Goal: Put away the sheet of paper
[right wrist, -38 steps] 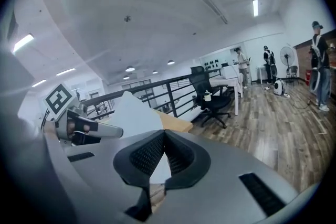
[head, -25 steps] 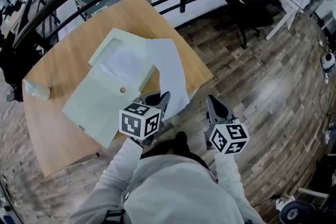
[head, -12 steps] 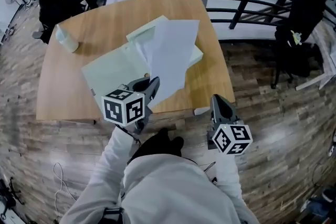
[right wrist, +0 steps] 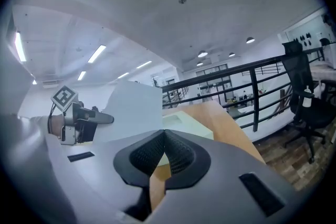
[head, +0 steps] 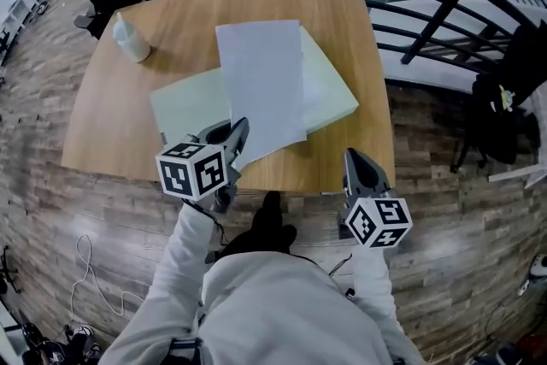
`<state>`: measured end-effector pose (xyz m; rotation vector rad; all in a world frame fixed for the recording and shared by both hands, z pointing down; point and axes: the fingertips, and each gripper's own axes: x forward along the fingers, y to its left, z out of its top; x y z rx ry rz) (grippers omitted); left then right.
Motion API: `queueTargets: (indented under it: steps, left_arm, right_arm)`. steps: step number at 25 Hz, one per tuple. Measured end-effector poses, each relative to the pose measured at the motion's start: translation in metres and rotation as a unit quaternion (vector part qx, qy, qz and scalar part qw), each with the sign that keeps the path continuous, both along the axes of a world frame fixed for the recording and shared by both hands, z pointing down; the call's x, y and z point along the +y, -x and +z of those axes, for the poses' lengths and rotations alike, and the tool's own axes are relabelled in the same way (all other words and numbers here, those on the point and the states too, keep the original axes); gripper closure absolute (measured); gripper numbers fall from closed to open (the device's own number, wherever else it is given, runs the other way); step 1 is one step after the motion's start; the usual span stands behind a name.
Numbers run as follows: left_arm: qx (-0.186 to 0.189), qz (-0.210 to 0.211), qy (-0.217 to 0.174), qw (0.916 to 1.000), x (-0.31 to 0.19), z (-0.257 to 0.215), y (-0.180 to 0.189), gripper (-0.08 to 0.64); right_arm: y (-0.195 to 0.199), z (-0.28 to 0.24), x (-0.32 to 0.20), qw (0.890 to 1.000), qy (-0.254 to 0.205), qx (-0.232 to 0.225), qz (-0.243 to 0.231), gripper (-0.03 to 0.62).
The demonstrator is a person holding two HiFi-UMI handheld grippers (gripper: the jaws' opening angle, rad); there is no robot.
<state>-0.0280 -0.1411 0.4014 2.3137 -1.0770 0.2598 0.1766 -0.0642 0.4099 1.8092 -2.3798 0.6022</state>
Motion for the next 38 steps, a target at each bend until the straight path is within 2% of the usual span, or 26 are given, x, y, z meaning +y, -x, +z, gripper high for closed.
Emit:
queueTargets:
  steps: [6,14,18,25,34,38]
  left_arm:
    - [0.008,-0.042,0.016,0.9990,-0.029,0.016,0.028,0.543]
    - [0.061,-0.092,0.076,0.9910,-0.054,0.052,0.054,0.543]
    - [0.078,-0.104,0.117,0.9846,-0.055,0.078,0.064,0.543]
    - [0.108,-0.124,0.186,0.9686,-0.044,0.118,0.086,0.543]
    - [0.114,-0.129,0.227,0.9586,-0.029,0.139,0.105,0.543]
    - [0.117,-0.127,0.234,0.9568,-0.028,0.144,0.107,0.543]
  right_arm:
    - [0.010,0.004,-0.024,1.000,0.005,0.003,-0.016,0.566]
    - [0.022,0.017,-0.053,0.999,0.025,0.007,-0.036,0.566]
    - [0.028,0.023,-0.069,0.998,0.034,0.009,-0.048,0.566]
    - [0.040,0.033,-0.085,0.997,0.048,0.010,-0.063,0.565]
    - [0.059,0.038,-0.098,0.995,0.057,0.013,-0.080,0.565]
    - [0.066,0.040,-0.103,0.995,0.059,0.014,-0.084,0.566]
